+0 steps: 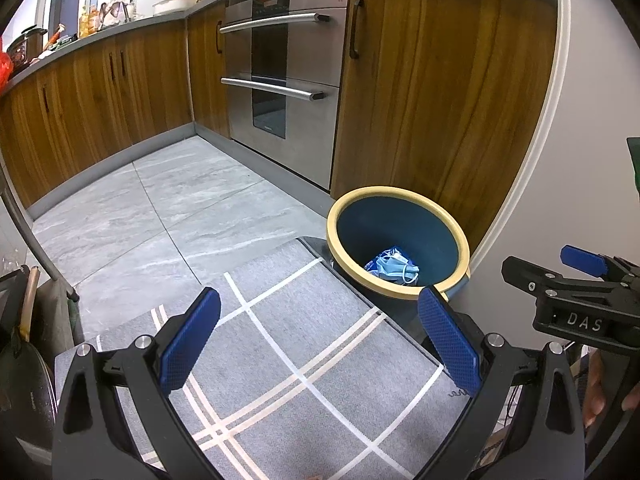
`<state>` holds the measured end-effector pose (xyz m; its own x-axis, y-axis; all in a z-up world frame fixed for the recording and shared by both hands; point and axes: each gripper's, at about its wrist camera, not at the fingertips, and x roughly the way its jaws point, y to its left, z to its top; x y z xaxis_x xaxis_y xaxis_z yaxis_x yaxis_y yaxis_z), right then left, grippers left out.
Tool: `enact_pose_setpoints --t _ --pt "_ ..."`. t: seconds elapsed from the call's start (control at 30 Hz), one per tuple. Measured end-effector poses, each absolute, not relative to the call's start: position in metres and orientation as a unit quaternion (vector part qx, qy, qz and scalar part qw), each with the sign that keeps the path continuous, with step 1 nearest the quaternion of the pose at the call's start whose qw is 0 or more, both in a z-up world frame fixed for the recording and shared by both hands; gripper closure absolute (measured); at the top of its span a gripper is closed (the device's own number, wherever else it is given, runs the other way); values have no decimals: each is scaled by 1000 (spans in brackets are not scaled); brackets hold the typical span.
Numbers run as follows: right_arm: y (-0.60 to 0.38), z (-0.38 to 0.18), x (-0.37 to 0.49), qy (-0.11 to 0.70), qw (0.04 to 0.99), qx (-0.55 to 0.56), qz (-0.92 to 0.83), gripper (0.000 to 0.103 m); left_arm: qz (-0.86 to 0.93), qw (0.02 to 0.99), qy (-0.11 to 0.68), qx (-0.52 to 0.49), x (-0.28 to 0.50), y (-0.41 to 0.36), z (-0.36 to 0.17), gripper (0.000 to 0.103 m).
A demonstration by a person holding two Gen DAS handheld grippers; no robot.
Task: Collect trash
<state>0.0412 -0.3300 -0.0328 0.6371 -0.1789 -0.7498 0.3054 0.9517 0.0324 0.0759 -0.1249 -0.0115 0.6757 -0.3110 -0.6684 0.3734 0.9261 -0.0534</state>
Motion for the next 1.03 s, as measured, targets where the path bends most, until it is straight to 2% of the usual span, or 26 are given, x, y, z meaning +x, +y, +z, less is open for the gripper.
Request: enact_pose_setpoints --t 1.03 --pt "-331 -32 42 405 901 78 -134 5 -199 910 359 57 75 -129 -15 6"
